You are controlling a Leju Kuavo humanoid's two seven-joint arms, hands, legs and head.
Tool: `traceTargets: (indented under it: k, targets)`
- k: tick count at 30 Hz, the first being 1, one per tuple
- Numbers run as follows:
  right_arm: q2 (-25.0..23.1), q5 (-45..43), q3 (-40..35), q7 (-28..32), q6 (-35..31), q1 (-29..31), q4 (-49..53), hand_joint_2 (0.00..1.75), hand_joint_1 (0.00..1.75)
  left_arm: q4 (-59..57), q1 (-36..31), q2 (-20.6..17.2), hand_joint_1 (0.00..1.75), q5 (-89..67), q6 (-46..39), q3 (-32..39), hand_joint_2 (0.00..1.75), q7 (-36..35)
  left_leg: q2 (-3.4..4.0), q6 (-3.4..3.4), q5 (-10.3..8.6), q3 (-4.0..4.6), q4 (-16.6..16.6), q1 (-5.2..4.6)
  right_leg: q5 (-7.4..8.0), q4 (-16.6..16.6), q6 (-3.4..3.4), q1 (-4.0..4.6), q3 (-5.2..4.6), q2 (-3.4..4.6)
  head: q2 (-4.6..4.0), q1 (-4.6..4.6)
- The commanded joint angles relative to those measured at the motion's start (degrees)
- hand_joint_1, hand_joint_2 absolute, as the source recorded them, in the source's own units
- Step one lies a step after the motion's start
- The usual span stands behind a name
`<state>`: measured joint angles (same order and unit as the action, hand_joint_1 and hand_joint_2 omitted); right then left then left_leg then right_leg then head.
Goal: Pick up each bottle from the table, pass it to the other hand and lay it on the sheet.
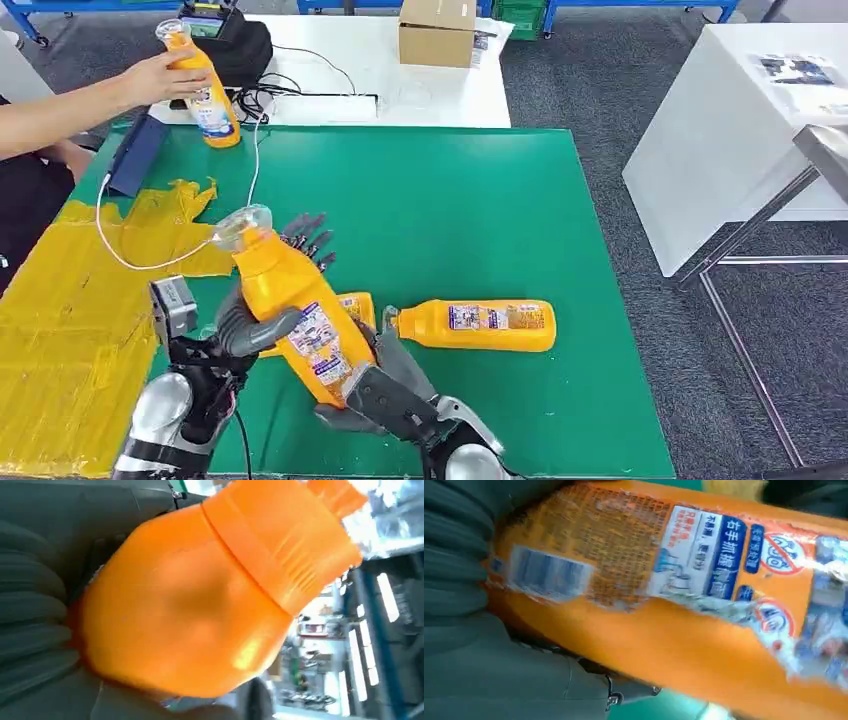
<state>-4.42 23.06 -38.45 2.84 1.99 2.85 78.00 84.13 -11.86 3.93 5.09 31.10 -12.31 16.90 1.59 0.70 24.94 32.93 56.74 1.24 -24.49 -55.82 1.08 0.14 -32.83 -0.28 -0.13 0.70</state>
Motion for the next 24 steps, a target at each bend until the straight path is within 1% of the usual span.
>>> traceTargets:
  k: [1, 2, 3, 6, 7, 9, 11, 12, 14, 15, 16, 17, 18, 19, 21, 22, 23, 24]
  targets:
    - [0.94, 0.50, -3.08, -0.31, 1.42, 3.19, -8.03, 1.75, 1.75, -5.39, -4.38, -3.05, 1.75, -2.44, -0.15, -4.73, 1.75, 1.35, -0.14, -0.08, 0.04, -0.22, -0.08, 0.03, -0.05, 0.10, 0.03, 0.03, 0.24, -0.05, 0.00, 0.00]
    - [0.94, 0.50, -3.08, -0.31, 1.42, 3.19, -8.03, 1.75, 1.75, -5.39, -4.38, -3.05, 1.75, -2.44, -0.15, -4.73, 1.75, 1.35, -0.11, -0.07, 0.02, -0.16, -0.08, 0.02, -0.03, 0.08, 0.03, 0.01, 0.17, -0.07, 0.00, -0.02]
    - [0.98, 0.45, -3.02, -0.36, 1.50, 3.29, -7.90, 1.75, 1.75, -5.32, -4.33, -3.12, 1.75, -2.45, -0.08, -4.73, 1.75, 1.43, -0.19, -0.11, 0.05, -0.30, -0.11, 0.03, -0.07, 0.12, 0.04, 0.02, 0.33, -0.10, 0.00, 0.00]
    - [1.28, 0.28, -2.69, -0.47, 1.42, 3.11, -7.03, 1.75, 1.75, -4.85, -4.31, -3.37, 1.75, -3.57, -0.61, -4.48, 1.75, 2.01, -0.16, -0.09, 0.03, -0.19, -0.07, 0.00, -0.05, 0.07, 0.05, 0.00, 0.21, -0.09, 0.00, 0.00]
    - [1.42, 0.29, -2.51, -0.47, 1.37, 2.91, -6.55, 1.75, 1.75, -4.52, -4.22, -3.46, 1.75, -4.55, -1.23, -4.39, 1.75, 2.40, -0.21, -0.14, 0.06, -0.29, -0.07, 0.02, -0.07, 0.09, 0.06, 0.01, 0.33, -0.09, 0.00, 0.00]
    - [1.37, 0.25, -1.92, -0.48, 1.25, 2.24, -5.46, 1.75, 1.75, -3.67, -4.10, -3.59, 1.75, -6.76, -3.12, -3.65, 1.75, 3.21, -0.20, -0.12, 0.03, -0.20, -0.05, 0.02, -0.05, 0.07, 0.05, 0.01, 0.24, -0.10, 0.00, 0.00]
    - [0.98, 1.43, -1.70, -0.63, -1.22, 1.23, -3.57, 1.75, 1.75, -1.64, -4.23, -4.23, 1.75, -14.00, -10.07, -2.56, 1.75, 5.33, -0.21, -0.12, 0.04, -0.18, -0.04, 0.02, -0.05, 0.06, 0.05, 0.02, 0.22, -0.10, 0.00, 0.00]
    - [1.30, 3.33, -1.41, -0.87, -3.80, 0.96, -1.17, 1.75, 1.75, 0.10, -4.48, -4.52, 1.75, -21.21, -16.52, -1.58, 1.75, 5.88, -0.12, -0.07, 0.01, -0.06, -0.02, 0.02, -0.03, 0.04, 0.03, 0.02, 0.09, -0.07, 0.00, 0.00]
    - [1.92, 3.34, -1.01, -1.86, -3.33, 0.89, 1.02, 1.75, 1.75, 1.13, -4.73, -4.75, 1.75, -21.20, -15.78, -0.37, 1.75, 5.42, -0.16, -0.10, 0.07, -0.08, 0.04, 0.03, -0.08, -0.03, 0.03, 0.03, 0.11, -0.06, 0.00, 0.00]
    - [1.87, 3.98, -0.34, -2.09, -3.84, 0.73, 1.82, 1.75, 0.10, 1.80, -4.88, -5.17, 1.75, -25.72, -18.99, -0.05, 1.75, 5.31, -0.09, -0.07, 0.03, 0.01, 0.04, 0.01, -0.04, -0.04, 0.03, 0.01, 0.01, -0.04, 0.00, 0.00]
    - [2.00, 4.69, 0.25, -2.31, -4.73, 0.88, 2.68, 1.75, 0.00, 2.04, -5.39, -5.85, 1.75, -32.86, -24.78, -0.09, 1.75, 5.30, -0.15, -0.10, 0.07, -0.08, 0.05, 0.04, -0.08, -0.04, 0.04, 0.03, 0.11, -0.04, 0.00, 0.00]
    - [2.29, 4.62, 1.26, -2.26, -5.18, 0.91, 4.19, 1.75, 0.00, 2.54, -6.06, -7.18, 1.75, -41.92, -32.58, 0.26, 1.75, 5.47, -0.19, -0.12, 0.10, -0.18, 0.03, 0.05, -0.10, -0.02, 0.04, 0.04, 0.22, -0.06, 0.00, 0.00]
    - [3.09, 4.63, 2.07, -2.43, -5.22, 1.15, 5.85, 1.75, 0.00, 3.17, -6.29, -8.35, 1.75, -53.60, -41.82, 1.04, 1.75, 4.67, -0.10, -0.06, 0.01, 0.04, 0.03, 0.01, -0.03, -0.04, 0.02, 0.01, -0.02, -0.05, 0.00, 0.00]
    - [4.11, 4.59, 3.18, -2.68, -5.16, 1.28, 7.71, 1.75, 0.00, 3.38, -6.23, -9.55, 1.75, -60.25, -45.53, 2.47, 1.75, 3.42, -0.20, -0.11, 0.09, -0.12, 0.05, 0.03, -0.11, -0.06, 0.03, 0.03, 0.15, -0.08, 0.00, 0.00]
    - [4.77, 4.44, 4.08, -3.16, -4.23, 1.14, 9.04, 1.75, 0.00, 3.10, -6.00, -9.82, 1.75, -60.23, -45.50, 3.95, 1.75, 4.29, -0.18, -0.14, 0.13, -0.16, 0.10, 0.04, -0.13, -0.10, 0.05, 0.03, 0.17, -0.02, 0.00, 0.00]
    - [5.66, 6.21, 3.65, -3.11, -4.61, 1.54, 9.61, 1.75, 0.00, 2.27, -5.71, -9.99, 1.75, -65.42, -49.26, 4.79, 1.75, 3.02, -0.27, -0.20, 0.17, -0.28, 0.09, 0.05, -0.16, -0.09, 0.08, 0.04, 0.31, -0.04, 0.00, 0.00]
    - [6.42, 7.51, 3.84, -3.18, -5.35, 1.71, 10.35, 1.75, 0.00, 0.67, -5.68, -10.30, 1.75, -67.30, -50.29, 5.57, 1.75, 2.37, -0.01, -0.07, 0.05, -0.08, 0.02, 0.00, -0.05, -0.05, 0.03, 0.00, 0.06, 0.04, 0.00, 0.00]
    - [7.16, 7.81, 4.58, -3.35, -5.76, 2.08, 11.31, 1.75, 0.00, -2.16, -5.99, -11.01, 1.75, -70.73, -51.87, 6.48, 1.75, 0.63, -0.04, -0.11, 0.07, -0.19, -0.02, -0.01, -0.06, -0.03, 0.04, -0.02, 0.16, 0.05, 0.00, 0.00]
